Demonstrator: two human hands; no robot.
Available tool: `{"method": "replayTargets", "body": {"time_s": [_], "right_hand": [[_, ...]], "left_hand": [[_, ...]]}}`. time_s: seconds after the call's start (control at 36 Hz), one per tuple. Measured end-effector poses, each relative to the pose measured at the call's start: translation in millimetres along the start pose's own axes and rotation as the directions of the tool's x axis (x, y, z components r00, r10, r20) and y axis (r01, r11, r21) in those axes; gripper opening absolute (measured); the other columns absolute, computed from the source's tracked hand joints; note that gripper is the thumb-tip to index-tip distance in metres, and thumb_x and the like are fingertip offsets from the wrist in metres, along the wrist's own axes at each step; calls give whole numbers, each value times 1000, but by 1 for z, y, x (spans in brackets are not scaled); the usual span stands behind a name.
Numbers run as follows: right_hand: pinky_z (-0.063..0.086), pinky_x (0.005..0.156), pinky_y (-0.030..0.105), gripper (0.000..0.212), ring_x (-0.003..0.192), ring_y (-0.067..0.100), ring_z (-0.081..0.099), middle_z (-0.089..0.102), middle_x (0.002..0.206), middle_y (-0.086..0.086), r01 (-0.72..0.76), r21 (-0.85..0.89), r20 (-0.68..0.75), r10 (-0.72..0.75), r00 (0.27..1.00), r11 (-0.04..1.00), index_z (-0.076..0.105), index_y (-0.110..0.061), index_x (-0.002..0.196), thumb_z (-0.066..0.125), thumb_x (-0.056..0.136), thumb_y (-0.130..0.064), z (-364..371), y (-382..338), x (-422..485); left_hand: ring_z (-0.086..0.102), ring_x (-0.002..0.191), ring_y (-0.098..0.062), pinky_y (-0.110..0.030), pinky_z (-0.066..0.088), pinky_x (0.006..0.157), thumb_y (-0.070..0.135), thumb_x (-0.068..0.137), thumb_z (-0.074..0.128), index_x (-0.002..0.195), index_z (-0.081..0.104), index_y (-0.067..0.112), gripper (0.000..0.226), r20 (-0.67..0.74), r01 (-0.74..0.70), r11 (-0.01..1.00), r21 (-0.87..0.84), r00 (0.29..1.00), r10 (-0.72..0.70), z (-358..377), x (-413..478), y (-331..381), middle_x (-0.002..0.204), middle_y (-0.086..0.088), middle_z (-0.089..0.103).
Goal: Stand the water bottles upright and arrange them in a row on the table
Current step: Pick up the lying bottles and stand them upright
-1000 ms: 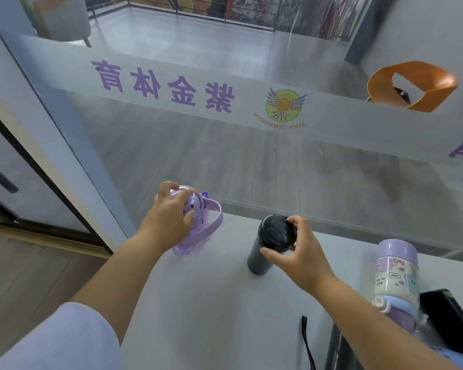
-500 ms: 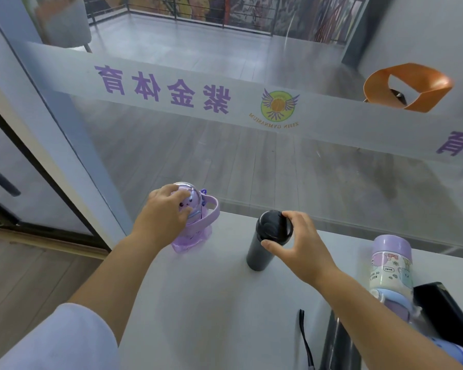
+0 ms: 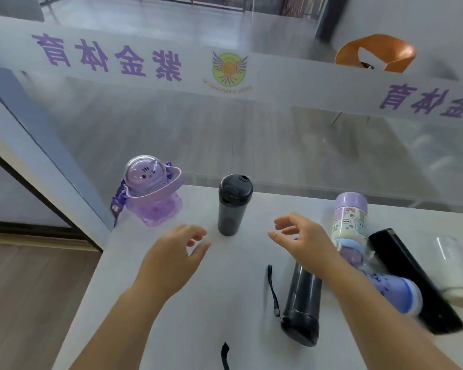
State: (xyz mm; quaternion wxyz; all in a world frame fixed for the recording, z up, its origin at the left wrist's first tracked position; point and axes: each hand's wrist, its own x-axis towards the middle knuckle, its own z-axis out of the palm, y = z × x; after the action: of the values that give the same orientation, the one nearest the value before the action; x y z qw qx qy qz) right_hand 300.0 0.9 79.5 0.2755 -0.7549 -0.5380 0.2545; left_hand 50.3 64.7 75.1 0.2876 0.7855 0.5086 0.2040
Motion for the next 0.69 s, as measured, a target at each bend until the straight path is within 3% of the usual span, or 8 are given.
{"method": "replayTargets", "body": {"time_s": [0.17, 0.31, 0.42, 0.53, 0.69], "right_hand": [[53, 83, 30, 33, 91, 12, 62, 65, 103, -2, -173, -9, 120, 173, 978, 985, 60, -19, 110, 67, 83, -37, -12, 38, -33], [49, 85, 29, 33, 93, 14, 59, 65, 107, -2, -218, -113, 71, 226, 971, 969, 60, -19, 110, 69, 82, -35, -33, 76, -53], [44, 94, 33, 41, 111, 20, 55, 60, 120, 0, -190, -276, 27, 206, 978, 942, 58, -17, 120, 67, 83, -34, -57, 105, -63], [38, 97, 31, 46, 116, 25, 49, 58, 123, 5, -143, -399, 38, 172, 984, 906, 57, -15, 121, 71, 80, -32, -76, 135, -71], [36, 102, 34, 68, 128, 25, 29, 40, 138, 2, -138, -590, 130, 262, 956, 796, 39, -23, 136, 68, 79, -43, -92, 176, -80]], "left_hand": [[61, 92, -8, -24, 48, 80, 42, 89, 54, 112, 60, 29, 28, 328, 18, 991, 133, 943, -62, 62, -25, 11, 110, 13, 61], [57, 99, -9, -28, 49, 87, 47, 90, 49, 121, 53, 31, 34, 496, 51, 986, 160, 859, -125, 103, -31, 36, 117, 13, 57], [55, 111, -12, -29, 46, 91, 52, 88, 51, 128, 47, 29, 47, 558, 123, 983, 137, 810, -179, 134, -31, 65, 127, 8, 54], [53, 117, -17, -34, 47, 95, 60, 81, 54, 134, 40, 28, 63, 588, 182, 972, 146, 775, -233, 160, -36, 87, 133, 4, 50], [60, 96, -15, -35, 52, 84, 68, 54, 66, 116, 46, 33, 75, 569, 338, 929, 147, 740, -359, 186, -46, 105, 108, 10, 58]]}}
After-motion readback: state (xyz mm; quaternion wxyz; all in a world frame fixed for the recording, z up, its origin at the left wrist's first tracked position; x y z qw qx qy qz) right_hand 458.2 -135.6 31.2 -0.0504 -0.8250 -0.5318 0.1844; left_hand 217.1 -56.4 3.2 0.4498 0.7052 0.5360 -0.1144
